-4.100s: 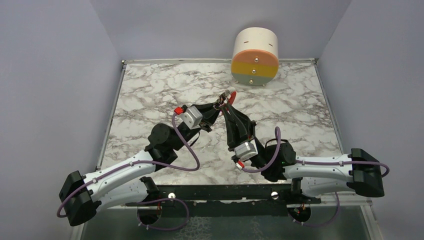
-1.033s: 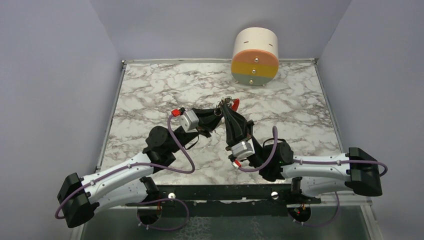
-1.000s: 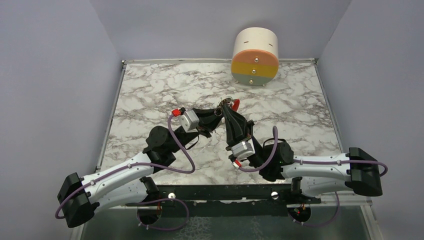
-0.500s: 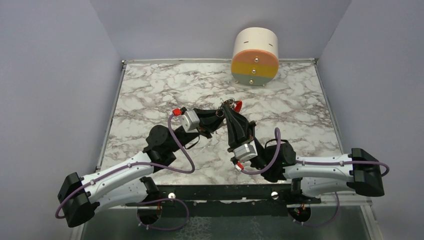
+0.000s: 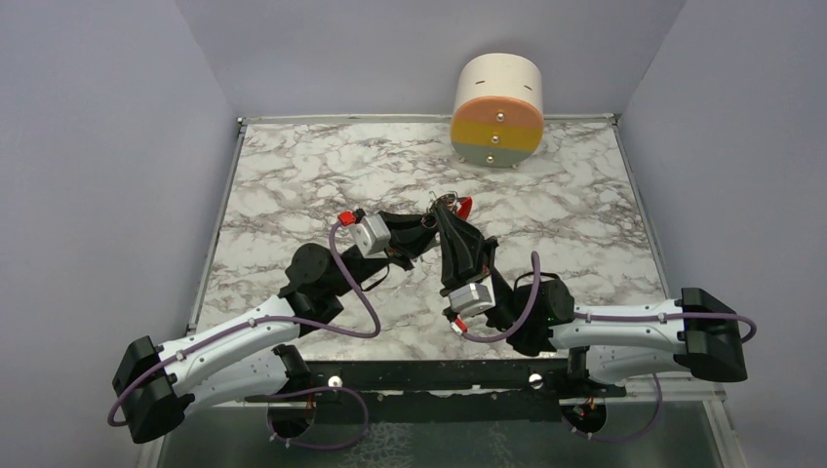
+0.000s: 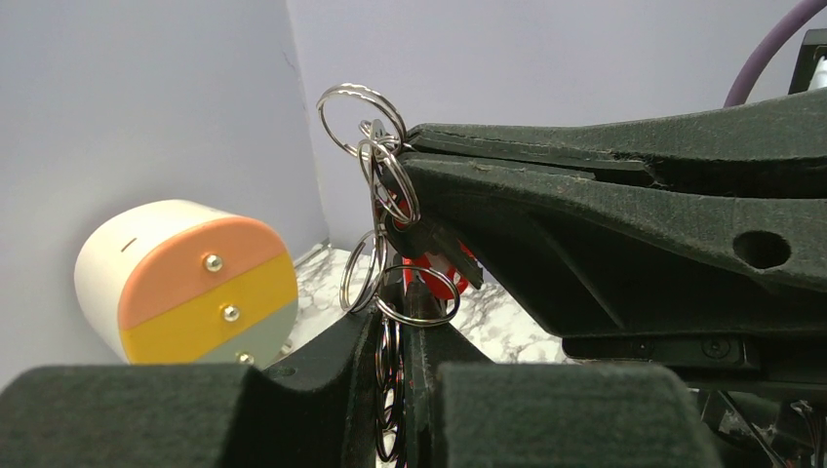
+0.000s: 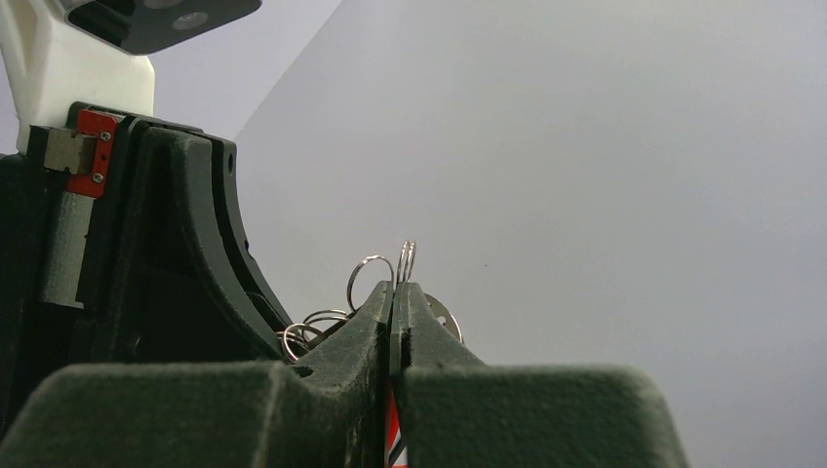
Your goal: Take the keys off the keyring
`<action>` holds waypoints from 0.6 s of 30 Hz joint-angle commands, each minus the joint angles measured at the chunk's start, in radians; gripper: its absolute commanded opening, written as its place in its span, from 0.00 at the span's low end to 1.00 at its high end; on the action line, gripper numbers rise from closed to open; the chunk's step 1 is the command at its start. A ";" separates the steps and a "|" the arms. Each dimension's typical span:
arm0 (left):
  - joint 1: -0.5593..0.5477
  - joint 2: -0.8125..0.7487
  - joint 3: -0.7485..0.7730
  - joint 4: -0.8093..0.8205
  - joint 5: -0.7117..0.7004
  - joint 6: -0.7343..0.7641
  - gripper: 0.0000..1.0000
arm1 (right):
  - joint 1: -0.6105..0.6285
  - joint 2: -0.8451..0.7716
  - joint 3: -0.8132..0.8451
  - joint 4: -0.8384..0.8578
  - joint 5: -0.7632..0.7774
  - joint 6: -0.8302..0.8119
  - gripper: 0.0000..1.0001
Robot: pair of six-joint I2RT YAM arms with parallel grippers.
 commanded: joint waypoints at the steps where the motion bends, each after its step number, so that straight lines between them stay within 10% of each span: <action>1: -0.014 -0.002 0.039 0.021 0.108 0.023 0.00 | -0.006 -0.011 0.028 -0.038 0.038 0.011 0.02; 18: -0.014 -0.001 0.051 0.012 0.127 0.017 0.00 | -0.006 -0.007 0.057 -0.056 0.055 0.021 0.06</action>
